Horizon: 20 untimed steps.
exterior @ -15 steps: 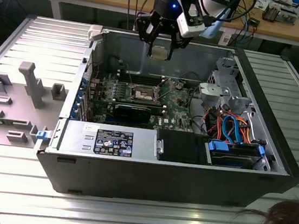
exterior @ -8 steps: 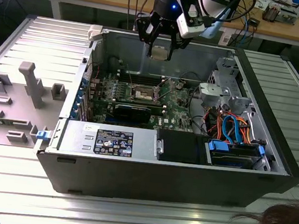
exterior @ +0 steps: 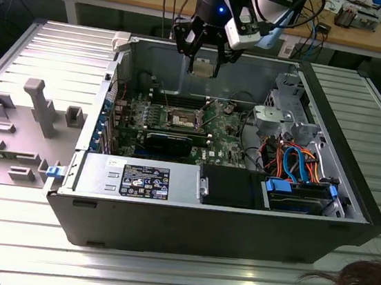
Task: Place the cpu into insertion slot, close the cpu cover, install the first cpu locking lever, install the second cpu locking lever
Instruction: 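Place the cpu into insertion slot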
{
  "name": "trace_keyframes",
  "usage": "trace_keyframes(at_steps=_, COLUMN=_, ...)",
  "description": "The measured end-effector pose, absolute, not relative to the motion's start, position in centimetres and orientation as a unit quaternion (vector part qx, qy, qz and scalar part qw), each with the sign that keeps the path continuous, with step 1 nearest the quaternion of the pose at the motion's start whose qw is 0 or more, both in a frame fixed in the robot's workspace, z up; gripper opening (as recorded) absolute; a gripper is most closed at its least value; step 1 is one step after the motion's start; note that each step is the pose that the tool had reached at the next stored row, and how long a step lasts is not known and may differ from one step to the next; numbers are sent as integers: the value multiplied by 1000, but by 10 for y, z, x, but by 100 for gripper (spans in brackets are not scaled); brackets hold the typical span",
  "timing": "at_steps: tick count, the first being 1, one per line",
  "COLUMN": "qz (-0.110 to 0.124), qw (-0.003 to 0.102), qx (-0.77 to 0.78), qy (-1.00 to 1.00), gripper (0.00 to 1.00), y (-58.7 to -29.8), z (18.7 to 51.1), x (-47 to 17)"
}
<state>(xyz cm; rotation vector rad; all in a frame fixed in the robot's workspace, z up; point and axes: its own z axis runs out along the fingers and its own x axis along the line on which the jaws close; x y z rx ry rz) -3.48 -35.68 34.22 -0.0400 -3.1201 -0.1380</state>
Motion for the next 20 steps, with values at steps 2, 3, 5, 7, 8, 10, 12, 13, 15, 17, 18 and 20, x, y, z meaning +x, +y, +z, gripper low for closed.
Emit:
trace_keyframes(at_steps=2, qz=-44, qw=9, qx=-13, qy=-999, gripper=55, y=-357, z=342, x=-35)
trace_keyframes(at_steps=3, qz=-44, qw=9, qx=-13, qy=-999, gripper=55, y=-357, z=342, x=-35)
trace_keyframes(at_steps=5, qz=-44, qw=9, qx=-13, qy=-999, gripper=55, y=-357, z=341, x=-35)
trace_keyframes(at_steps=7, qz=-44, qw=9, qx=-13, qy=-999, gripper=55, y=-357, z=340, x=-35)
trace_keyframes(at_steps=8, qz=-44, qw=9, qx=-13, qy=-999, gripper=55, y=-357, z=340, x=-35)
trace_keyframes(at_steps=10, qz=-44, qw=9, qx=-13, qy=-999, gripper=55, y=-357, z=340, x=-35)
trace_keyframes(at_steps=12, qz=-44, qw=9, qx=-13, qy=-999, gripper=55, y=-357, z=338, x=-35)
trace_keyframes(at_steps=13, qz=-44, qw=9, qx=-13, qy=-999, gripper=55, y=-357, z=337, x=-35)
trace_keyframes(at_steps=15, qz=-44, qw=9, qx=-13, qy=-999, gripper=55, y=-357, z=337, x=-35)
trace_keyframes(at_steps=17, qz=-44, qw=9, qx=-13, qy=-999, gripper=55, y=-357, z=337, x=-35)
trace_keyframes(at_steps=18, qz=-44, qw=9, qx=-13, qy=-999, gripper=55, y=-357, z=335, x=-35)
trace_keyframes(at_steps=20, qz=-44, qw=9, qx=-13, qy=-999, gripper=55, y=-357, z=333, x=-35)
